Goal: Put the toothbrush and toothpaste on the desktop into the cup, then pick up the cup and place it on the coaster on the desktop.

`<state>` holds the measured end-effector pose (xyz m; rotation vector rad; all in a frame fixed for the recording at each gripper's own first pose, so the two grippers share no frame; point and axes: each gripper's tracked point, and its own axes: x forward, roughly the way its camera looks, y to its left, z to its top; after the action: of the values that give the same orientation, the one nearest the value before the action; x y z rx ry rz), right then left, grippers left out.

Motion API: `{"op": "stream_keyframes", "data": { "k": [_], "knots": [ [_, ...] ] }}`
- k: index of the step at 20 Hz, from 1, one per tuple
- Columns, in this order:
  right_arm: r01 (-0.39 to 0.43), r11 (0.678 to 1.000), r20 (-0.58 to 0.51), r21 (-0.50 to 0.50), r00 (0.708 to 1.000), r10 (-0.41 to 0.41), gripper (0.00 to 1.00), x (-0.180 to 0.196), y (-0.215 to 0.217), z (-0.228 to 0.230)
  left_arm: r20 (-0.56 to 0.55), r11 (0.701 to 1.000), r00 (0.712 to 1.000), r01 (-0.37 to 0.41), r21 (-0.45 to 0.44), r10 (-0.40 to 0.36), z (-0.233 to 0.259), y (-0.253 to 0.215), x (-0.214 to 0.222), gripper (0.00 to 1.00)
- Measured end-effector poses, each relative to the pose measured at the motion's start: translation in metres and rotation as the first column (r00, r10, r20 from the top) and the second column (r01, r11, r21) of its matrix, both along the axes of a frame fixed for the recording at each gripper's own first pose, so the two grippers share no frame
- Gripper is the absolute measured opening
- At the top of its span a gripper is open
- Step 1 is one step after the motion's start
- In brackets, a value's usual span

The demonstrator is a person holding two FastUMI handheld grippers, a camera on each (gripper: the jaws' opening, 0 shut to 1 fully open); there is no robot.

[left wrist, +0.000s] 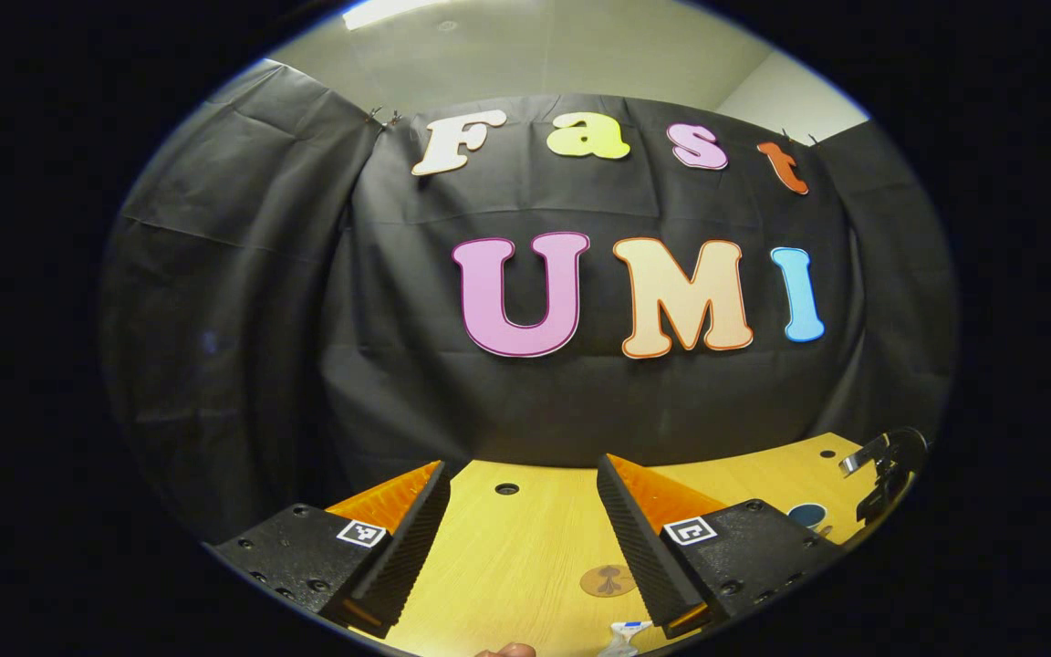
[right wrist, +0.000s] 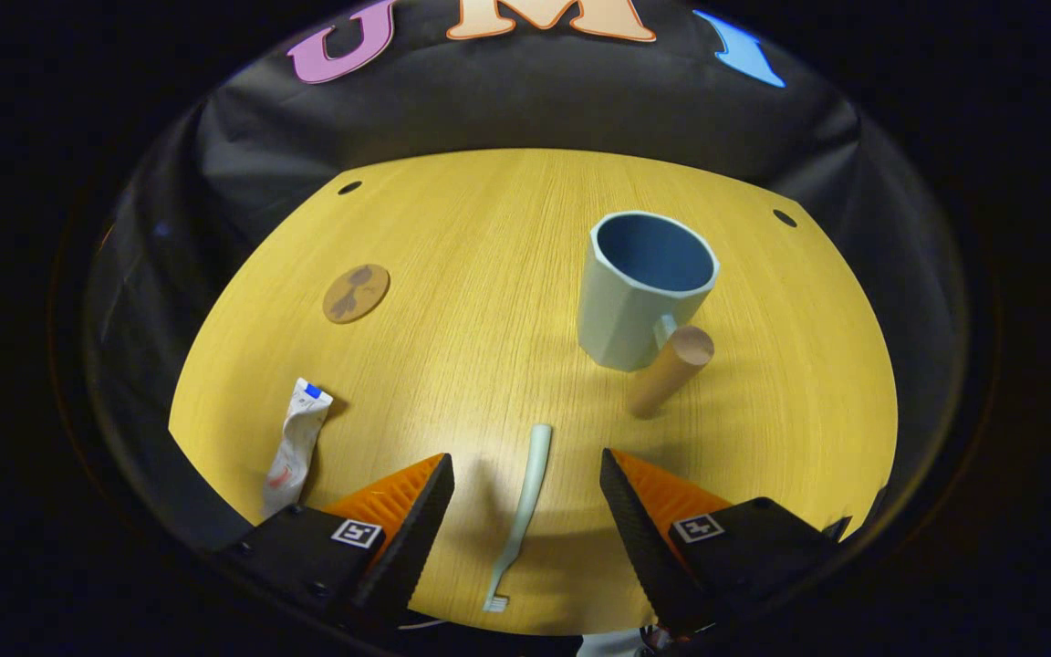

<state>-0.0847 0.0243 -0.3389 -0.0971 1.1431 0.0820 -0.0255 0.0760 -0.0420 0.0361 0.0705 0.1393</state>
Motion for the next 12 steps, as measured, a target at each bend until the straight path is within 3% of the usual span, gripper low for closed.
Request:
{"op": "stream_keyframes", "data": {
  "k": [9,11,12],
  "knots": [
    [0.008,1.0,-0.178,-0.025,0.984,-0.012,0.96,-0.004,-0.003,-0.033,-0.03,1.0,1.0,-0.001,-0.009,0.001,-0.014,0.006,-0.004,0.94],
    [-0.002,0.999,-0.195,-0.037,0.981,-0.005,0.82,-0.004,-0.005,-0.035,-0.038,1.0,0.999,-0.003,-0.012,0.002,-0.016,0.007,-0.004,0.94],
    [-0.015,0.999,-0.204,-0.045,0.979,0.005,0.86,-0.004,-0.005,-0.036,-0.043,1.0,0.999,-0.003,-0.013,0.002,-0.018,0.008,-0.004,0.94]
  ]
}}
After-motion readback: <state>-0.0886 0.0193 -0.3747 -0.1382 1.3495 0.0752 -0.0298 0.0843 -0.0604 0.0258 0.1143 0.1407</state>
